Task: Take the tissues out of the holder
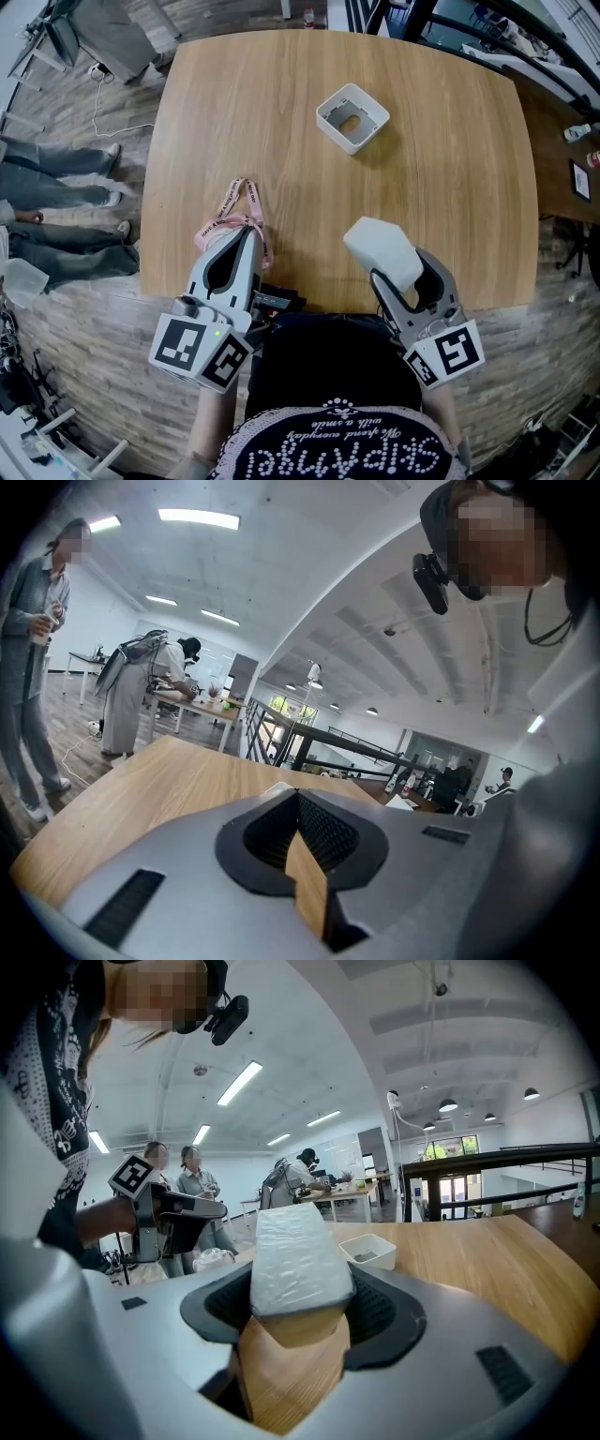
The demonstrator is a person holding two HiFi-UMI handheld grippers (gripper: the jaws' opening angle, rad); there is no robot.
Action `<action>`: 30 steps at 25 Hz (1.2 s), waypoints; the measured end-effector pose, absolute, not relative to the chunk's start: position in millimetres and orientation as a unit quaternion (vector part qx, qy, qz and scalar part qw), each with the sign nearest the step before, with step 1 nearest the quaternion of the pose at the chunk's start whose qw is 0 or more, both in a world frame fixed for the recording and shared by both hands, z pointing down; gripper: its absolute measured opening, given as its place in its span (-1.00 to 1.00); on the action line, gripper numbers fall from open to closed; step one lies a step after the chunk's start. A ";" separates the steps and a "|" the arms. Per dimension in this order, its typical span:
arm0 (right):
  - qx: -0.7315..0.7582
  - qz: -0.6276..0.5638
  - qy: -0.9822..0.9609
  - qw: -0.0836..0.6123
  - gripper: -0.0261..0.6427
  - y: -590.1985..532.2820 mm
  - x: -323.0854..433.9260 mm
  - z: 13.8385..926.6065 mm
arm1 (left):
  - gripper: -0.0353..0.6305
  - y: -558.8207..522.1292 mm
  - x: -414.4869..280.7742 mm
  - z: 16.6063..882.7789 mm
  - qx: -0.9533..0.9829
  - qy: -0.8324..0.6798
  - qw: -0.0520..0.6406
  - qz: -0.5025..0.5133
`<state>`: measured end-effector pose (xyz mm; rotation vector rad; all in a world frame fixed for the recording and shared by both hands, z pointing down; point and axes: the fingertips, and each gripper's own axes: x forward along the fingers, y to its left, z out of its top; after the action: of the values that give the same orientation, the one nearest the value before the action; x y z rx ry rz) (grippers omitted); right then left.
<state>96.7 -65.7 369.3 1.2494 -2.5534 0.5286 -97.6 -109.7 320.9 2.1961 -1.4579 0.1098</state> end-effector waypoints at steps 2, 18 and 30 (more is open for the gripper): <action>0.429 0.183 -0.876 0.126 -0.10 -64.5 97.0 369.9 | -0.88 -109.8 -97.0 320.1 0.807 -0.534 0.248 0.040; 0.420 0.214 -0.873 0.122 -0.10 -62.0 95.3 383.2 | -0.88 -110.8 -94.5 323.7 0.809 -0.531 0.249 0.044; 0.406 0.229 -0.877 0.117 -0.10 -61.8 92.0 386.4 | -0.88 -111.4 -94.9 321.7 0.808 -0.537 0.236 0.053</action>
<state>92.0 -61.8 386.4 1.1891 -2.5661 0.6696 -94.9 -111.4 321.7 2.2164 -1.4713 0.1463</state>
